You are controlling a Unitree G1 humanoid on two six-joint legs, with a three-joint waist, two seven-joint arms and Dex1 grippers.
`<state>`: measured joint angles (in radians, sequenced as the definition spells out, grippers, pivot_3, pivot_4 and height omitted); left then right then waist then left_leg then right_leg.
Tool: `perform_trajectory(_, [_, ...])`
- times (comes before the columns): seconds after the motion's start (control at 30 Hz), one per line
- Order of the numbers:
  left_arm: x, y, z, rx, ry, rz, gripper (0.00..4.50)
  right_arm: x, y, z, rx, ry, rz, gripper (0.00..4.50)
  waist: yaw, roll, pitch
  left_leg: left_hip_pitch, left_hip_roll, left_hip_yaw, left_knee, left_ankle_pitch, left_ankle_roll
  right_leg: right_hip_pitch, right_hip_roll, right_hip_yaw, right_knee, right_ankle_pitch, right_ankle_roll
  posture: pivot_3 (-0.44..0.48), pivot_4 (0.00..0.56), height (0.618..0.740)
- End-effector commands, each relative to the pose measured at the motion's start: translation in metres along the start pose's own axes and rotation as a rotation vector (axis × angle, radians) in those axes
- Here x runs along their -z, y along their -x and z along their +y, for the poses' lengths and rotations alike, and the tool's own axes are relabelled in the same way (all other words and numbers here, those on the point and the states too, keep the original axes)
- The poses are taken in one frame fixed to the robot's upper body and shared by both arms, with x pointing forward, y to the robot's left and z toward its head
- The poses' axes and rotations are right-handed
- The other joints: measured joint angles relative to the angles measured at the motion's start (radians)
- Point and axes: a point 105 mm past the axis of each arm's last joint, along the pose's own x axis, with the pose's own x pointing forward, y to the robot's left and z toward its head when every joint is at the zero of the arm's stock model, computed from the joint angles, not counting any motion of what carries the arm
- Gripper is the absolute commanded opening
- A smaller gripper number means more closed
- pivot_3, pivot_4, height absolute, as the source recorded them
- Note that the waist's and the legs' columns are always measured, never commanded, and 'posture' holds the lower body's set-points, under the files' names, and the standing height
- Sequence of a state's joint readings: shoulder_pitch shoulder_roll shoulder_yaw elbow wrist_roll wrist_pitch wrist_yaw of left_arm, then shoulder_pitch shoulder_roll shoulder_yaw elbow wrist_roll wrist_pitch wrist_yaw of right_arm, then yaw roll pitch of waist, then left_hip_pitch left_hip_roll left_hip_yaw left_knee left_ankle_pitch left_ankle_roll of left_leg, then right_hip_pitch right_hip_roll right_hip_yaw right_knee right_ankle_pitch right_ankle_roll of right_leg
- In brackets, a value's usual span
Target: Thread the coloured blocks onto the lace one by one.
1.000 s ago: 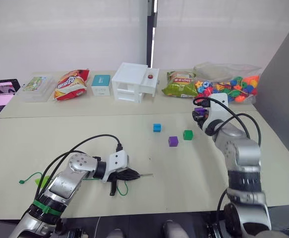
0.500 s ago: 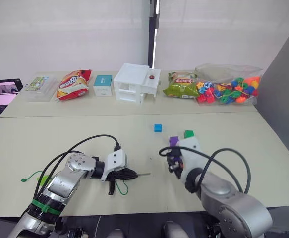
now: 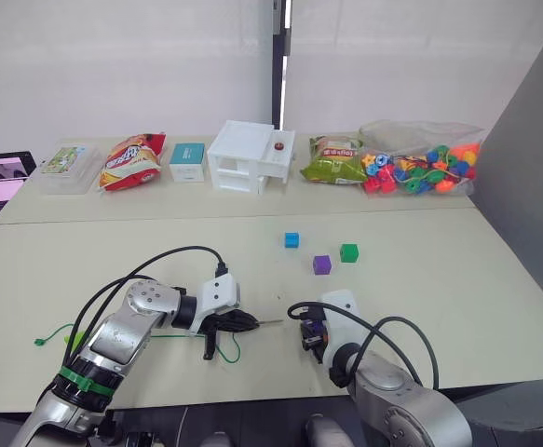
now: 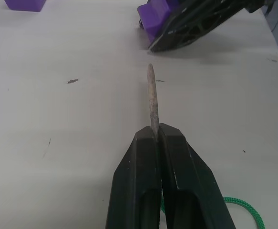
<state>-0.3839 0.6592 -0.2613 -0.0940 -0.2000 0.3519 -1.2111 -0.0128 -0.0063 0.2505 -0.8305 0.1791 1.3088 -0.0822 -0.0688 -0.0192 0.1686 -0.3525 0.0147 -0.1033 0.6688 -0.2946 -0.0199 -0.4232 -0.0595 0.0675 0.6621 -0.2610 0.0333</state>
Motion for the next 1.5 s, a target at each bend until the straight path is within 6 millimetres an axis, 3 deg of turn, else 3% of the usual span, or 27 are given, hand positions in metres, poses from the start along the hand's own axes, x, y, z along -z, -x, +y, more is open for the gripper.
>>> perform_trajectory(0.03, [-0.011,0.005,0.001,-0.006,-0.034,-0.024,0.00,-0.008,0.002,-0.007,-0.002,-0.013,-0.047,3.19,0.001,0.000,0.000,0.000,0.000,0.000,0.000,0.000,0.000,0.000,0.000,0.000,0.000,0.000,0.000,0.000,0.150,0.740])
perform_trajectory(0.17, [-0.010,0.006,0.000,-0.007,-0.030,-0.025,0.00,-0.036,0.016,-0.013,-0.041,0.073,-0.146,4.48,0.002,0.000,0.000,-0.001,0.000,0.000,0.000,0.000,0.000,0.000,0.000,0.000,0.000,0.000,0.000,0.000,0.150,0.740])
perform_trajectory(0.27, [-0.009,0.006,-0.001,-0.009,-0.024,-0.028,0.00,-0.058,0.027,-0.011,-0.160,0.209,-0.198,4.48,0.004,0.000,0.000,-0.001,0.000,0.000,0.000,0.000,0.000,0.000,0.000,0.000,0.000,0.000,0.000,0.000,0.150,0.740])
perform_trajectory(0.33, [-0.008,0.005,-0.001,-0.013,-0.018,-0.031,0.00,-0.068,0.038,-0.002,-0.329,0.355,-0.210,4.48,0.003,0.001,0.001,-0.001,0.000,0.000,0.000,0.000,0.000,0.000,0.000,0.000,0.000,0.000,0.000,0.000,0.150,0.740])
perform_trajectory(0.5, [-0.005,0.005,-0.002,-0.019,-0.015,-0.032,0.00,-0.071,0.051,-0.001,-0.722,0.511,-0.093,4.48,0.004,0.001,0.001,-0.001,0.000,-0.001,0.000,0.000,0.000,0.002,0.000,-0.001,-0.003,0.000,0.000,0.000,0.150,0.740])
perform_trajectory(0.6, [-0.005,0.005,-0.003,-0.022,-0.015,-0.033,0.00,-0.072,0.046,-0.004,-0.832,0.599,-0.043,4.48,0.006,0.001,0.001,-0.001,0.000,0.000,0.000,0.000,0.000,0.002,0.000,-0.001,-0.006,0.000,0.000,0.000,0.150,0.740])
perform_trajectory(0.7, [-0.006,0.006,-0.009,-0.024,-0.017,-0.039,0.00,-0.056,0.021,-0.017,-0.936,0.921,0.049,4.48,0.003,0.000,0.001,-0.001,0.000,0.000,0.000,0.000,0.000,0.002,0.000,-0.001,-0.006,0.000,0.000,0.000,0.150,0.740])
perform_trajectory(0.77, [-0.006,0.007,-0.013,-0.020,-0.016,-0.040,0.00,-0.049,0.010,-0.024,-0.969,1.044,0.086,4.48,0.002,0.000,0.001,-0.001,0.000,0.002,0.000,0.000,0.000,0.002,0.000,-0.001,-0.006,0.000,0.000,0.000,0.150,0.740])
perform_trajectory(0.97, [-0.007,0.008,-0.019,-0.021,-0.011,-0.038,0.00,-0.042,-0.007,-0.033,-1.050,1.168,0.127,4.48,0.010,0.000,0.002,-0.002,0.000,0.001,0.001,0.000,0.000,0.001,-0.001,-0.001,-0.005,0.000,0.000,0.000,0.150,0.740])
perform_trajectory(1.1, [-0.008,0.010,-0.022,-0.034,-0.005,-0.035,0.00,-0.045,-0.011,-0.028,-1.082,1.171,0.103,4.48,0.016,0.000,0.002,-0.002,0.000,0.001,0.002,0.000,0.000,0.001,-0.001,-0.001,-0.004,0.000,0.000,0.000,0.150,0.740])
perform_trajectory(1.2, [-0.010,0.011,-0.023,-0.036,-0.003,-0.035,0.00,-0.042,-0.012,-0.027,-1.090,1.168,0.100,3.68,0.024,0.000,0.002,-0.002,0.000,0.001,0.002,0.000,0.000,0.001,-0.001,-0.001,-0.003,0.000,0.000,0.000,0.150,0.740])
perform_trajectory(1.5, [-0.016,0.011,-0.024,-0.018,-0.003,-0.042,0.00,-0.036,-0.016,-0.027,-1.066,1.137,0.094,0.64,0.028,0.000,0.001,-0.001,0.000,0.001,0.002,0.000,0.000,0.001,-0.001,-0.001,-0.003,0.000,0.000,0.000,0.150,0.740])
